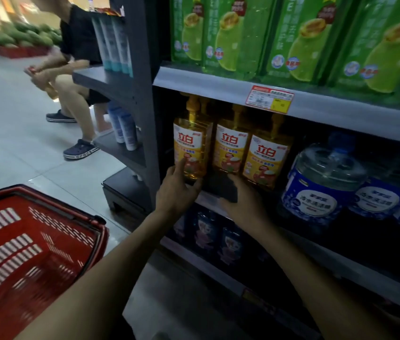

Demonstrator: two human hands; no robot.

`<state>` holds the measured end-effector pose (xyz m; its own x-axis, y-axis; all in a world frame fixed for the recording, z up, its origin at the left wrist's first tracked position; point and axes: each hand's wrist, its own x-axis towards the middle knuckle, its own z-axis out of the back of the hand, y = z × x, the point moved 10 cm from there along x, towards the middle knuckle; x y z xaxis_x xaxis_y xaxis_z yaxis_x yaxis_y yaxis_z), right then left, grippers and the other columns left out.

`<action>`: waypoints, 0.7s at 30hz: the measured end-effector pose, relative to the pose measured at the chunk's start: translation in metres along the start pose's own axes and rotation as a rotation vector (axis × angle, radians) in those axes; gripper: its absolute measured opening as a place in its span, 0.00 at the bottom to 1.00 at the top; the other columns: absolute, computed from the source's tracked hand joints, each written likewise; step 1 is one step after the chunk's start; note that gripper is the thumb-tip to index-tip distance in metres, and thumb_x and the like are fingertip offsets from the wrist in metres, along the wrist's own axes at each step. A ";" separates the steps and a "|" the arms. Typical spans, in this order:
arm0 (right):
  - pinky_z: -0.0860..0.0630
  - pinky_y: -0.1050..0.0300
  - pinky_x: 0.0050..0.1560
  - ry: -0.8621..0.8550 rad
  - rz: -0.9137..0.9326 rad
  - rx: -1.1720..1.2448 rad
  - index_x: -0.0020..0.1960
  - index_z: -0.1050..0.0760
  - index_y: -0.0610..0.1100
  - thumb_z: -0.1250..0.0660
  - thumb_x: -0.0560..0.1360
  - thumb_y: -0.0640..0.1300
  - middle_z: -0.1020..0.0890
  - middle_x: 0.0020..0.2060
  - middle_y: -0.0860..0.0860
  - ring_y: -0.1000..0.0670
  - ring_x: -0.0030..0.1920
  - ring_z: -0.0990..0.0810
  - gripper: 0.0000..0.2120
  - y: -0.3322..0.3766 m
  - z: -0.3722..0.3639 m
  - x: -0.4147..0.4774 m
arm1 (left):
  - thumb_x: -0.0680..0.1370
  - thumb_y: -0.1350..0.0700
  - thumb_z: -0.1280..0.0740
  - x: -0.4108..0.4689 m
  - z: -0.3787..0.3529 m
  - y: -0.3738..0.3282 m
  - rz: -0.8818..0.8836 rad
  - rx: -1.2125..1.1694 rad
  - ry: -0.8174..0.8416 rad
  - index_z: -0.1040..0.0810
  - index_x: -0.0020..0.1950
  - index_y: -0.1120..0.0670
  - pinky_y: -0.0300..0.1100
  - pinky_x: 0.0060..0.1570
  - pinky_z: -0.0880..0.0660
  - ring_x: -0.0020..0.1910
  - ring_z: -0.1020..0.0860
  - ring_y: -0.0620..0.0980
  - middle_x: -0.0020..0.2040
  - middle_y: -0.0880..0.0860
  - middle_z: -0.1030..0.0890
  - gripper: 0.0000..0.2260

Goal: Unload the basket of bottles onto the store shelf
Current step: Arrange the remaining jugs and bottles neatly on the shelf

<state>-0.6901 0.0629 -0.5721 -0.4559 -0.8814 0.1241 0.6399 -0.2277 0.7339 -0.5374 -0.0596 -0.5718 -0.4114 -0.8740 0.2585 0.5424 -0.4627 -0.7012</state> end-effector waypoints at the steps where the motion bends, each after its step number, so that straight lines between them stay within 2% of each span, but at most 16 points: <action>1: 0.36 0.45 0.77 -0.009 0.007 0.053 0.81 0.39 0.50 0.28 0.79 0.44 0.37 0.80 0.51 0.48 0.79 0.39 0.35 0.002 -0.006 0.008 | 0.77 0.37 0.32 0.005 0.000 0.003 0.018 -0.065 -0.005 0.43 0.82 0.42 0.56 0.60 0.23 0.64 0.22 0.55 0.73 0.54 0.29 0.37; 5: 0.35 0.42 0.77 0.001 -0.031 0.183 0.81 0.40 0.52 0.28 0.79 0.41 0.37 0.80 0.51 0.48 0.79 0.39 0.36 0.001 -0.026 0.030 | 0.72 0.29 0.33 0.027 -0.009 0.014 0.024 -0.287 -0.005 0.45 0.80 0.32 0.61 0.62 0.22 0.65 0.20 0.51 0.71 0.48 0.23 0.39; 11: 0.32 0.42 0.76 0.126 -0.027 0.392 0.82 0.42 0.56 0.29 0.78 0.36 0.38 0.80 0.49 0.47 0.79 0.38 0.39 0.015 -0.061 0.053 | 0.74 0.33 0.34 0.033 -0.023 0.017 0.017 -0.352 0.010 0.50 0.82 0.34 0.61 0.66 0.24 0.72 0.26 0.53 0.78 0.49 0.33 0.40; 14: 0.30 0.39 0.74 0.143 -0.021 0.379 0.79 0.42 0.64 0.29 0.77 0.35 0.39 0.81 0.52 0.47 0.80 0.40 0.41 0.009 -0.078 0.065 | 0.74 0.35 0.34 0.035 -0.027 0.020 0.006 -0.410 0.021 0.49 0.82 0.34 0.61 0.68 0.25 0.72 0.27 0.53 0.78 0.50 0.33 0.39; 17: 0.28 0.38 0.72 0.149 -0.014 0.405 0.75 0.43 0.72 0.29 0.76 0.39 0.38 0.80 0.55 0.47 0.79 0.39 0.41 0.009 -0.086 0.070 | 0.73 0.36 0.34 0.036 -0.028 0.021 0.019 -0.437 0.029 0.50 0.82 0.33 0.61 0.69 0.27 0.73 0.28 0.54 0.79 0.51 0.36 0.40; 19: 0.27 0.38 0.71 0.147 -0.019 0.413 0.75 0.43 0.72 0.28 0.75 0.41 0.37 0.80 0.55 0.47 0.79 0.37 0.41 0.011 -0.087 0.070 | 0.72 0.36 0.34 0.035 -0.028 0.021 0.037 -0.458 0.028 0.49 0.82 0.34 0.60 0.70 0.27 0.73 0.28 0.53 0.79 0.50 0.37 0.41; 21: 0.26 0.39 0.71 0.152 -0.023 0.381 0.77 0.45 0.70 0.28 0.76 0.39 0.37 0.80 0.55 0.47 0.79 0.37 0.42 0.012 -0.087 0.069 | 0.71 0.35 0.33 0.034 -0.026 0.021 0.057 -0.469 0.039 0.50 0.82 0.34 0.59 0.70 0.27 0.73 0.29 0.53 0.79 0.49 0.39 0.42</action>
<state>-0.6596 -0.0372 -0.6127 -0.3526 -0.9354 0.0262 0.3428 -0.1031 0.9337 -0.5592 -0.0952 -0.5949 -0.4225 -0.8857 0.1923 0.1791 -0.2896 -0.9402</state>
